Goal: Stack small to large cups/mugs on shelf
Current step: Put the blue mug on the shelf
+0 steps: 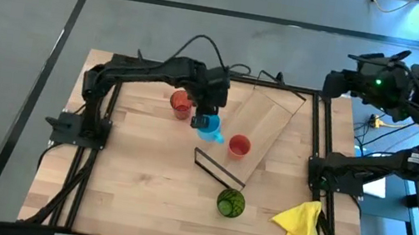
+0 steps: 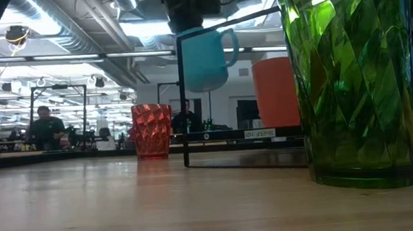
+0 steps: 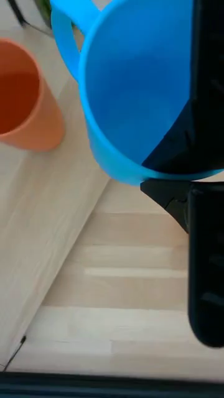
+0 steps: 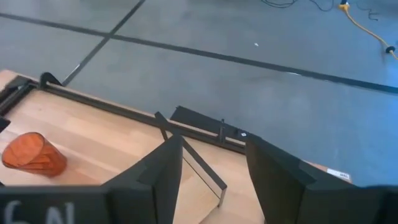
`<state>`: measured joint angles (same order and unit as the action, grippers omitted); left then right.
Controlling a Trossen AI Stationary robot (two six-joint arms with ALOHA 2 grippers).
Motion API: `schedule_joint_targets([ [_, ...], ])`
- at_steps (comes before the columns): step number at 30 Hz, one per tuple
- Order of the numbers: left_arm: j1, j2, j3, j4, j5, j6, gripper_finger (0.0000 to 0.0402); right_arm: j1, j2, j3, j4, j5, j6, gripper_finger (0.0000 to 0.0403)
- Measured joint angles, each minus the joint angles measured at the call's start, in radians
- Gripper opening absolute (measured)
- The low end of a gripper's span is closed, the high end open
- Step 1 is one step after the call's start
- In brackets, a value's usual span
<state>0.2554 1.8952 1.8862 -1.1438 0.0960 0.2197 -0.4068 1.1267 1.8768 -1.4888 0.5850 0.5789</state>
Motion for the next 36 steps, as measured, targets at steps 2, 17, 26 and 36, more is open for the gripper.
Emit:
schedule_joint_targets([
  [2,-0.015,0.013,0.000,-0.003,-0.032,0.030,0.0002,0.000,0.000,-0.027,0.017,-0.001,-0.003,0.0178],
  [17,-0.070,0.099,-0.002,0.048,0.050,0.016,0.0002,0.000,-0.002,-0.135,0.250,-0.089,-0.061,0.0178],
  [26,-0.108,0.147,0.000,0.173,0.103,-0.110,0.0002,0.000,-0.006,-0.135,0.259,-0.084,-0.060,0.0178],
  [36,-0.121,0.159,-0.002,0.162,0.117,-0.170,0.0003,-0.001,-0.006,-0.135,0.258,-0.080,-0.060,0.0178],
])
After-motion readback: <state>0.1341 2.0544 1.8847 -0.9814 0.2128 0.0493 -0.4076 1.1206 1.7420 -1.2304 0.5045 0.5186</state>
